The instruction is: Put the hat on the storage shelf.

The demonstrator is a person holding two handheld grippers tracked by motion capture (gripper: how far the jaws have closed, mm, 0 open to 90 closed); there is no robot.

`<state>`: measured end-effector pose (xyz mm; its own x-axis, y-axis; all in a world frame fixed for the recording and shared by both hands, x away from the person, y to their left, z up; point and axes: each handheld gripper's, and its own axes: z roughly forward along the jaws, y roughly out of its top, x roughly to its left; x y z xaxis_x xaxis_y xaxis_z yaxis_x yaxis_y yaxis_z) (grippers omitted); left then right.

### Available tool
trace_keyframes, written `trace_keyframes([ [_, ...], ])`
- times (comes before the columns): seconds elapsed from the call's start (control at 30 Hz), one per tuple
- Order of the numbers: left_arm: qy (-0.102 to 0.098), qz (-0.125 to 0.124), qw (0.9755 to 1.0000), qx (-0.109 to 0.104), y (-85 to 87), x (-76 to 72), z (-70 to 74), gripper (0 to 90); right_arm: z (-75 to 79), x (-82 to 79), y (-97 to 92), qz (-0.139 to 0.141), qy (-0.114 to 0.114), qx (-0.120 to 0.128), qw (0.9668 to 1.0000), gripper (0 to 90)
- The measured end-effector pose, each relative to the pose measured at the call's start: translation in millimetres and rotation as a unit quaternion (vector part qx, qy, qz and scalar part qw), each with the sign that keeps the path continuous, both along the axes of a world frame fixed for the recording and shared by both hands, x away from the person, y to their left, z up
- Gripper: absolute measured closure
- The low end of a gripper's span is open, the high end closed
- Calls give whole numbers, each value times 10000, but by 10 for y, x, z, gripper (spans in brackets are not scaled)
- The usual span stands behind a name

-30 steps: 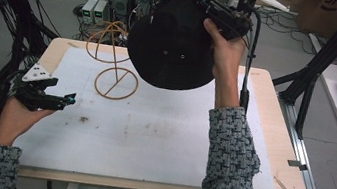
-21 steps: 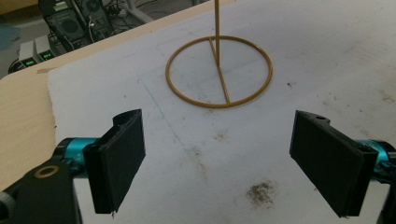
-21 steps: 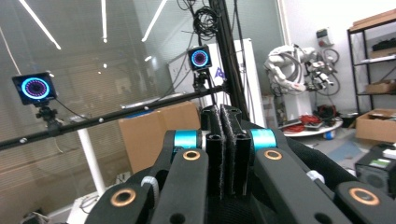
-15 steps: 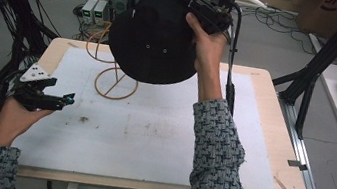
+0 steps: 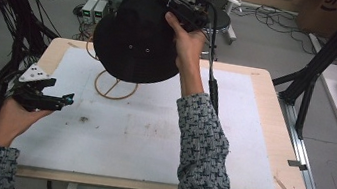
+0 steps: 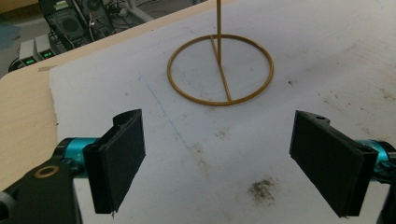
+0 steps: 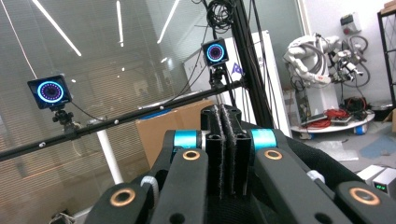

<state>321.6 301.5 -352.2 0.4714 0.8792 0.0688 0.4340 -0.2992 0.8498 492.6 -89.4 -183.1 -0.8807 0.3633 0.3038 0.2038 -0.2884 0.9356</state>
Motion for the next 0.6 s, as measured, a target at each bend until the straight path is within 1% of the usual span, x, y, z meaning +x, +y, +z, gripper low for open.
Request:
trace_keyframes([
  [0.13,7,-4,10000,5,4,-6,-2,184,-38,42,77,-17,45,24,10000,891],
  [0.37,1,18,10000,-29,15,-14,-6,184,-93,88,275,68,80,-77,9999,890],
  [0.6,16,27,10000,-37,20,-25,-8,184,-161,125,413,131,163,-174,9996,890],
])
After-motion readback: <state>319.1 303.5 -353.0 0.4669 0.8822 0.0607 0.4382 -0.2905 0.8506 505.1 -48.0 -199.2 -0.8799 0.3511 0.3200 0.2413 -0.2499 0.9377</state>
